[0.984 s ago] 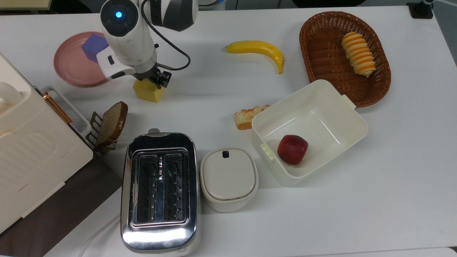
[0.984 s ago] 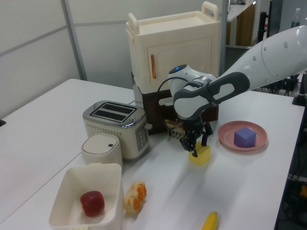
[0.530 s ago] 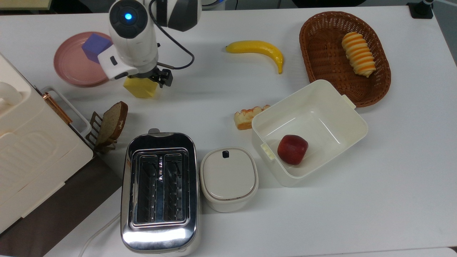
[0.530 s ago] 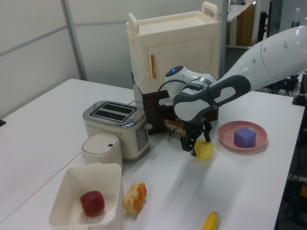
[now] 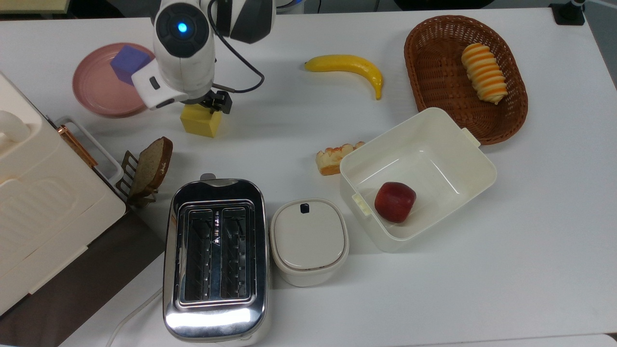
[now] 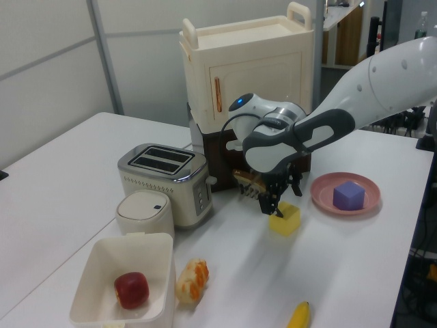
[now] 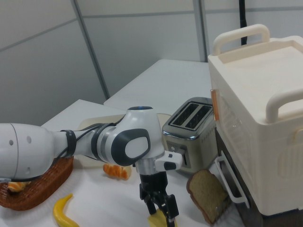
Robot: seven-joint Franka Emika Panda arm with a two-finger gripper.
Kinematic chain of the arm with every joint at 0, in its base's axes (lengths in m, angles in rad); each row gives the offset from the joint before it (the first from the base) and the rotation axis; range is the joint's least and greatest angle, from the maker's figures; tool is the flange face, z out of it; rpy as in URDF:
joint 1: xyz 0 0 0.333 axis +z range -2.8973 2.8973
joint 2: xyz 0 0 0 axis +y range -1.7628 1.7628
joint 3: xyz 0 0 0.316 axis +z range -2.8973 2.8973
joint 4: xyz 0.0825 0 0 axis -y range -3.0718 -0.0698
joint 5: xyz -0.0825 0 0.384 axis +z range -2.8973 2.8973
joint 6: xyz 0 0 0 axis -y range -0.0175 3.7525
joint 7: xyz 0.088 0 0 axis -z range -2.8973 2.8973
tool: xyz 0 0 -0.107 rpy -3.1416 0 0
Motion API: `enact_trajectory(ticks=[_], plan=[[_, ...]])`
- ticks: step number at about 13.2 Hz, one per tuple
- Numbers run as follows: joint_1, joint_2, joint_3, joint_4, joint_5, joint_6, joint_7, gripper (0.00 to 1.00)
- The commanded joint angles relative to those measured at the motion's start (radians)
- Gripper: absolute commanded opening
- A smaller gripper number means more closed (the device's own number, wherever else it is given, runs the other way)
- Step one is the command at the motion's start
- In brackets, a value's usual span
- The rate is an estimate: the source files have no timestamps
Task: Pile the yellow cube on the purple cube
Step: 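Lift the yellow cube off the table, then carry the yellow cube over the purple cube and lower it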
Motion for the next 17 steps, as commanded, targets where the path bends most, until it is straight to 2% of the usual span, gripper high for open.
enact_trajectory(ticks=[1,8,9,10,12,13,15,17], plan=[[0.02,0.027,-0.005,-0.002,-0.02,-0.008,-0.005,1.0],[0.055,0.108,-0.007,-0.003,-0.043,0.026,0.046,1.0],[0.053,0.107,-0.007,-0.003,-0.043,0.026,0.046,0.94],[0.05,0.105,-0.007,0.0,-0.043,0.026,0.035,0.76],[0.038,0.087,-0.01,0.006,-0.03,0.017,-0.013,0.18],[0.027,0.061,-0.01,0.006,-0.024,0.009,-0.046,0.05],[0.011,0.004,-0.011,0.008,-0.02,-0.041,-0.072,0.04],[-0.028,-0.044,-0.014,0.053,0.006,-0.163,-0.196,0.04]])
